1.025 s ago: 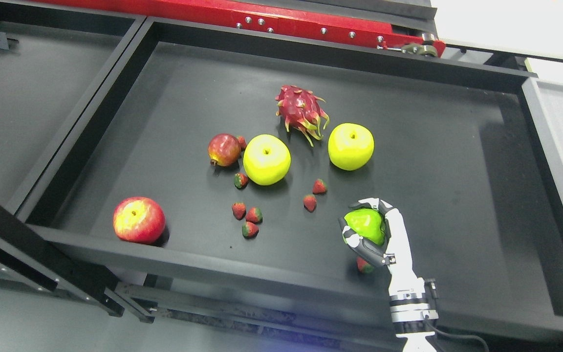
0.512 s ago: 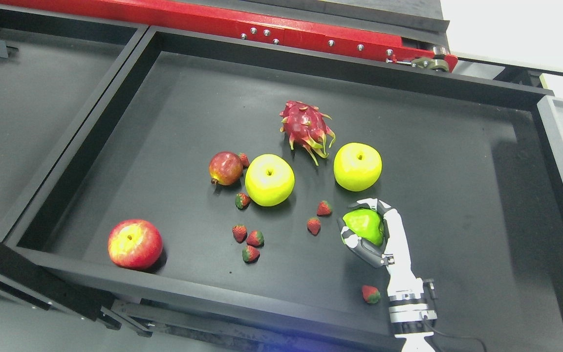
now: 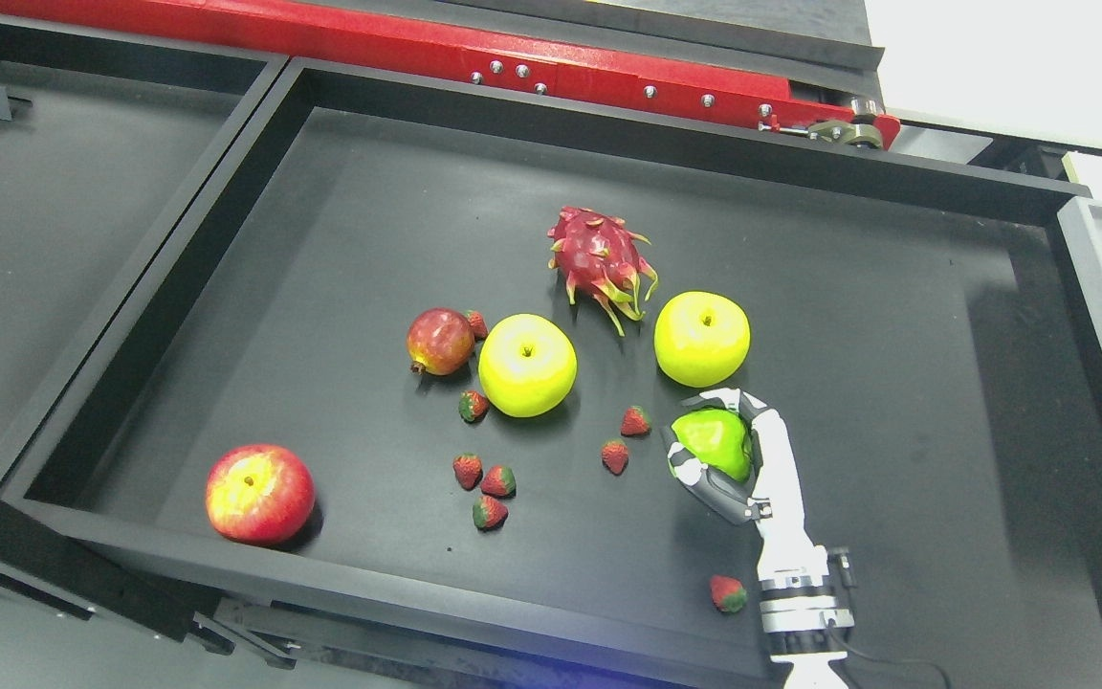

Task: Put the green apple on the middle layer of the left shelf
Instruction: 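Move the right hand over the shelf tray near the yellow apple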

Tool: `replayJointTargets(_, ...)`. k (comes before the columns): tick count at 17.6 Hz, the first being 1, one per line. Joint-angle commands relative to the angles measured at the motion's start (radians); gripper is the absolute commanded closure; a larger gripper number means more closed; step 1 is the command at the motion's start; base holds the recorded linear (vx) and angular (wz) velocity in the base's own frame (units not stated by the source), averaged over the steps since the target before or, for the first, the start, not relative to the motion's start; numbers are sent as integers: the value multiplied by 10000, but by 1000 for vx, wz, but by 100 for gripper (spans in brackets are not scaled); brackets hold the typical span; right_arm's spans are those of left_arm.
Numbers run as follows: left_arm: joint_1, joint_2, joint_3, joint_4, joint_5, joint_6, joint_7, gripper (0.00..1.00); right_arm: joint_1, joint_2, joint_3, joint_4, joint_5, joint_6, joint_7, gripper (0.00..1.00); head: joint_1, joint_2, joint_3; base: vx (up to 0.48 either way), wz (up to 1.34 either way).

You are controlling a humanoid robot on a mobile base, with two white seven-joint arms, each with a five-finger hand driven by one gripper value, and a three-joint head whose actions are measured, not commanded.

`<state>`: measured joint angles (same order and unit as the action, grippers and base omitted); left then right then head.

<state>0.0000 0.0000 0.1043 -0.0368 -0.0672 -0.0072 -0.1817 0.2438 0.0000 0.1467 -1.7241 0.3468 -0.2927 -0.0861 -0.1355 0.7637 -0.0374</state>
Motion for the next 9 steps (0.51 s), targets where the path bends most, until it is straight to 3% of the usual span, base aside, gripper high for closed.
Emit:
replayJointTargets(1, -215, 175, 0, 0, -3, -5, -8, 0, -426, -175, -254, 120, 182, 150, 2, 100, 0, 0, 0, 0, 0)
replayJointTargets(6, -215, 175, 0, 0, 13, -5, -8, 0, -2189, -175, -2292, 1331, 336, 962, 17, 100, 0, 0, 0, 0, 0)
replayJointTargets(9, -215, 175, 0, 0, -3, -5, -8, 0, -2515, -175, -2373, 1625, 291, 1147, 17, 100, 0, 0, 0, 0, 0)
